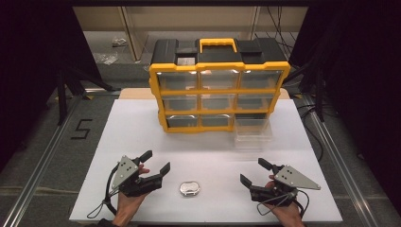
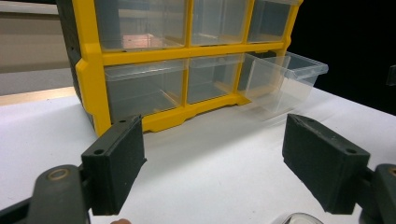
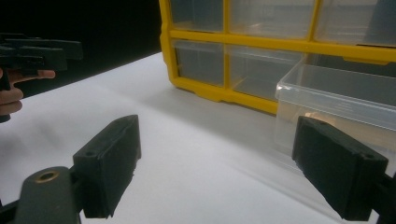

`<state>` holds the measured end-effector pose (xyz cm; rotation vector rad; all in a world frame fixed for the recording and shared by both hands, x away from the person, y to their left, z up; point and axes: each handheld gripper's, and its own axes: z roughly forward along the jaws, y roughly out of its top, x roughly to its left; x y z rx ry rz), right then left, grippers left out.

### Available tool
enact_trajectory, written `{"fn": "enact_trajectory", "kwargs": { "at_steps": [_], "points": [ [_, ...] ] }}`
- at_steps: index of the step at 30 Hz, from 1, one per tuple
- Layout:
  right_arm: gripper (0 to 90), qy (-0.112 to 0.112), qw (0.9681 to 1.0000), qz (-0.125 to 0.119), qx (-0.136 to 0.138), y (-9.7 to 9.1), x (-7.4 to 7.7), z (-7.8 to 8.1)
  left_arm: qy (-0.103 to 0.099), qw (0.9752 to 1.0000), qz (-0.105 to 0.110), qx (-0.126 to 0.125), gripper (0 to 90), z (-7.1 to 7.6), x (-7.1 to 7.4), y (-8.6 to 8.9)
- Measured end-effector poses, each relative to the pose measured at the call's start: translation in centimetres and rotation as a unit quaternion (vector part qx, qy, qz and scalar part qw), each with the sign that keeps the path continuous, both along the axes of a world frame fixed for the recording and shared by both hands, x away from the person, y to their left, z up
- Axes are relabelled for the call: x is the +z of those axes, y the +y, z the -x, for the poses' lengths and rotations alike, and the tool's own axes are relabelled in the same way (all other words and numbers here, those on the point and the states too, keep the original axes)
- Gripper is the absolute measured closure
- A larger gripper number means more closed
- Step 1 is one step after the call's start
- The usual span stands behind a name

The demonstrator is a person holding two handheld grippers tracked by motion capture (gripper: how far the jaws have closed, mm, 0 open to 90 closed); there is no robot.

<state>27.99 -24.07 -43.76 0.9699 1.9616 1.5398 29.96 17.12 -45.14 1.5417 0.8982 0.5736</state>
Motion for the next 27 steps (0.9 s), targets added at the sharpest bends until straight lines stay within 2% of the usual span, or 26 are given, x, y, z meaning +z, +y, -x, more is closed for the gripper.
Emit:
{"fn": "enact_trajectory", "kwargs": {
  "at_steps": [27],
  "points": [
    [17.8, -0.004, 0.9998, 0.010, 0.020, 0.21, 0.42, -0.05, 0.001, 1.0000, -0.003, -0.001, 20.3, 0.03, -0.02, -0.19]
  ]
}}
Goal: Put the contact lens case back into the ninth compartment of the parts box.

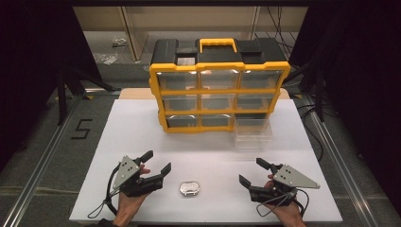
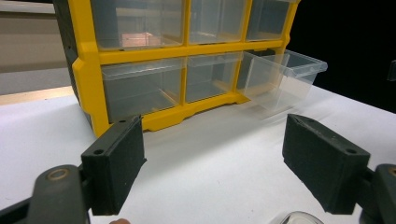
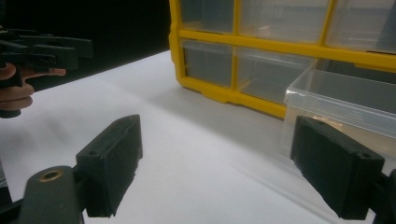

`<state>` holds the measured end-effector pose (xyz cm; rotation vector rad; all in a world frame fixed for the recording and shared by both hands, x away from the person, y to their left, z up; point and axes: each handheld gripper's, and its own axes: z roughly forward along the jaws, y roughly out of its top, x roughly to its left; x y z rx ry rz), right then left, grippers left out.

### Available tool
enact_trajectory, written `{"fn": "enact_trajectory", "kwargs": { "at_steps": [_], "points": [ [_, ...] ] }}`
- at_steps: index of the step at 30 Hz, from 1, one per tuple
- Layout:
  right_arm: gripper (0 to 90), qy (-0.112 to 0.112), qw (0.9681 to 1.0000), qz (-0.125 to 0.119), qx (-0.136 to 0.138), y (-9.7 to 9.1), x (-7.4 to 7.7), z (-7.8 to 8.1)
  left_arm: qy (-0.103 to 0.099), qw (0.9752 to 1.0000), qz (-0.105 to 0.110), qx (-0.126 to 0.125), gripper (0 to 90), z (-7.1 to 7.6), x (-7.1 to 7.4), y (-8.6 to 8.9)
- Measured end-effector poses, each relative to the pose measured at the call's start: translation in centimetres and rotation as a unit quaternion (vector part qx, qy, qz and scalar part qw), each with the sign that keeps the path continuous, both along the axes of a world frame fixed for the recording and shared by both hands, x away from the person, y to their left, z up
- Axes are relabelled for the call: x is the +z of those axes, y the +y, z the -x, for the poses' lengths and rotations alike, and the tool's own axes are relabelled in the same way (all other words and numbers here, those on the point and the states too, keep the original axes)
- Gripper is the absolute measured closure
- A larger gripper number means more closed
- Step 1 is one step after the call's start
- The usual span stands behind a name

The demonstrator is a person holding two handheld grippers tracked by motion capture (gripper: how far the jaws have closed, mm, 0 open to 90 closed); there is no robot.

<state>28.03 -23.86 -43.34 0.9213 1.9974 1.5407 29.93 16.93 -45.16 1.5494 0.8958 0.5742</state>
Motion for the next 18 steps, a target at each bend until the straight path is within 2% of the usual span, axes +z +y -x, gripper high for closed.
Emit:
{"fn": "enact_trajectory", "kwargs": {
  "at_steps": [18],
  "points": [
    [18.4, 0.003, 0.9999, 0.009, 0.007, 0.20, 0.12, -0.04, -0.002, 1.0000, 0.002, 0.001, 20.3, 0.04, 0.04, 0.03]
  ]
}}
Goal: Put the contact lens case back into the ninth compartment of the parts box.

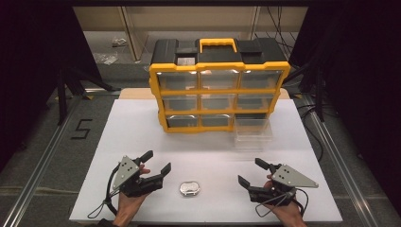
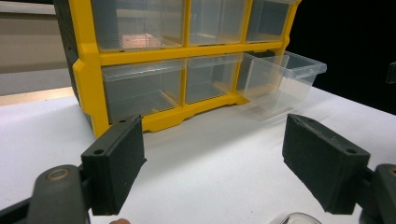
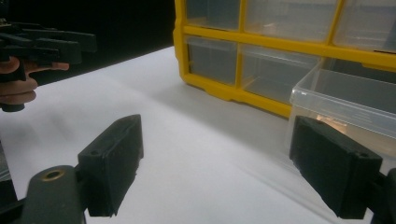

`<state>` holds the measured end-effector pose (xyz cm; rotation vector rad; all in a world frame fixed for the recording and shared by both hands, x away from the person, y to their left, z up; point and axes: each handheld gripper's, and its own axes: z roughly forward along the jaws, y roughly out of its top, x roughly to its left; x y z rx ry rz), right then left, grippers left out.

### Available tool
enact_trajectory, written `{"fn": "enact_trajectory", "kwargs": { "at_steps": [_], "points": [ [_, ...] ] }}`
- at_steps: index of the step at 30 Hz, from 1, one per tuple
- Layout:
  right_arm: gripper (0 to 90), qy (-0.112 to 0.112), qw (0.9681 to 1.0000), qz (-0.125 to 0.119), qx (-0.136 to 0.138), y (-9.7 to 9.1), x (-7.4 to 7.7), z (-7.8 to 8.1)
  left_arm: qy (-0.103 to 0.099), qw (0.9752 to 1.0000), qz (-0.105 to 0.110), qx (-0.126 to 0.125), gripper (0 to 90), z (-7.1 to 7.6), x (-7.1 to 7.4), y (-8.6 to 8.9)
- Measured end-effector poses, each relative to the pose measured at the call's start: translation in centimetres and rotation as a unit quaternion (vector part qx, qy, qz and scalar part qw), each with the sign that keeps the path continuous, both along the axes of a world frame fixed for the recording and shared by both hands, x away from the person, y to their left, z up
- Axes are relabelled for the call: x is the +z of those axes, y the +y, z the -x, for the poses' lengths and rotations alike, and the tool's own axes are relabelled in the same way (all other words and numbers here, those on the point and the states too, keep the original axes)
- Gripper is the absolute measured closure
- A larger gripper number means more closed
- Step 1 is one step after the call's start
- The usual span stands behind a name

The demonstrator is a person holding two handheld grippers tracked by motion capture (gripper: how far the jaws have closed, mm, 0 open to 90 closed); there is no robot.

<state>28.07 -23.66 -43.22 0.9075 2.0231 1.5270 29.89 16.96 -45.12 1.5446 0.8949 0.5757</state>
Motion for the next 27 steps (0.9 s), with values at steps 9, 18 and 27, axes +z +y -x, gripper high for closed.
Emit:
{"fn": "enact_trajectory", "kwargs": {
  "at_steps": [9, 18, 27],
  "points": [
    [18.4, 0.008, 0.9998, 0.011, 0.014, 0.4, 0.4, -0.2, -0.002, 1.0000, 0.001, 0.000, 20.3, 0.0, 0.0, 0.0],
    [19.3, 0.025, 0.9956, 0.061, 0.067, 1.9, 2.0, -1.0, -0.003, 1.0000, 0.003, 0.002, 20.4, 0.0, 0.0, 0.0],
    [20.2, 0.039, 0.9831, 0.119, 0.133, 5.3, 3.3, -1.7, -0.005, 1.0000, 0.004, 0.005, 20.6, 0.1, 0.0, 0.1]
  ]
}}
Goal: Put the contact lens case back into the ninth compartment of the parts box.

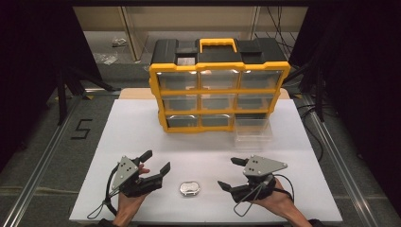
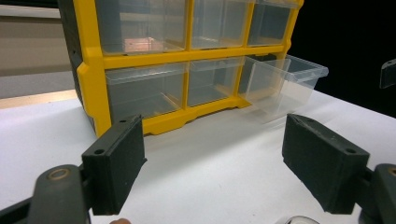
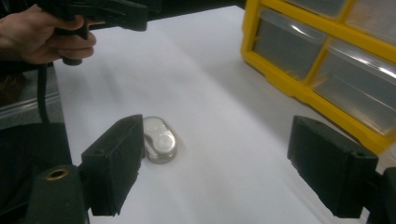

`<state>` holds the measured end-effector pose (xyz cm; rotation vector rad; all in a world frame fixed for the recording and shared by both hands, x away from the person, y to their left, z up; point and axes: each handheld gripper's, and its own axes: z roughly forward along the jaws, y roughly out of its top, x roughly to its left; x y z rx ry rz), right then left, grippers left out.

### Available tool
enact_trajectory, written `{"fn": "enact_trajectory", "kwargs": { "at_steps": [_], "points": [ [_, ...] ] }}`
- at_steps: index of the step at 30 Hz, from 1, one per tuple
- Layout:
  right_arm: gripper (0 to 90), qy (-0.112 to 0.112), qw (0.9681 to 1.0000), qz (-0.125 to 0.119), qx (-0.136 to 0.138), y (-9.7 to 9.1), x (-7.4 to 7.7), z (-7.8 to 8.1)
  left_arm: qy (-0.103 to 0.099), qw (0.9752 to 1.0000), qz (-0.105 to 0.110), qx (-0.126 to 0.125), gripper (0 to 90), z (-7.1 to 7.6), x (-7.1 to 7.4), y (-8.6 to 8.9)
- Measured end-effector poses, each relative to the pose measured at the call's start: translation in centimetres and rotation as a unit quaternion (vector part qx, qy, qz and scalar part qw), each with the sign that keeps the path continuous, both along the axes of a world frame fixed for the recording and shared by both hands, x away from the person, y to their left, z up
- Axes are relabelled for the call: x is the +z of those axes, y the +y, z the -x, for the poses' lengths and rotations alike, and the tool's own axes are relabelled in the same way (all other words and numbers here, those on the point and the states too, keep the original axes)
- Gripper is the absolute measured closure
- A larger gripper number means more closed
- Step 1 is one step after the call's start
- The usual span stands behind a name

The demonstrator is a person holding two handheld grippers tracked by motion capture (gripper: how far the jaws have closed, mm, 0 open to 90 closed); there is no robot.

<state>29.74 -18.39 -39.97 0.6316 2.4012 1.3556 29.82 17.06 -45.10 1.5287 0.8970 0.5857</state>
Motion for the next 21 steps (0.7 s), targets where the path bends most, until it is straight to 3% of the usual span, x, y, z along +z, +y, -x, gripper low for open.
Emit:
{"fn": "enact_trajectory", "kwargs": {
  "at_steps": [12, 21],
  "points": [
    [20.9, 0.009, 0.9986, 0.035, 0.037, 2.7, -0.1, -0.6, -0.003, 1.0000, 0.001, 0.004, 20.7, 0.0, 0.0, 0.0],
    [20.9, 0.025, 0.9959, 0.058, 0.064, 5.1, -0.5, -1.4, -0.006, 0.9999, 0.007, 0.009, 20.7, 0.1, 0.1, 0.2]
  ]
}}
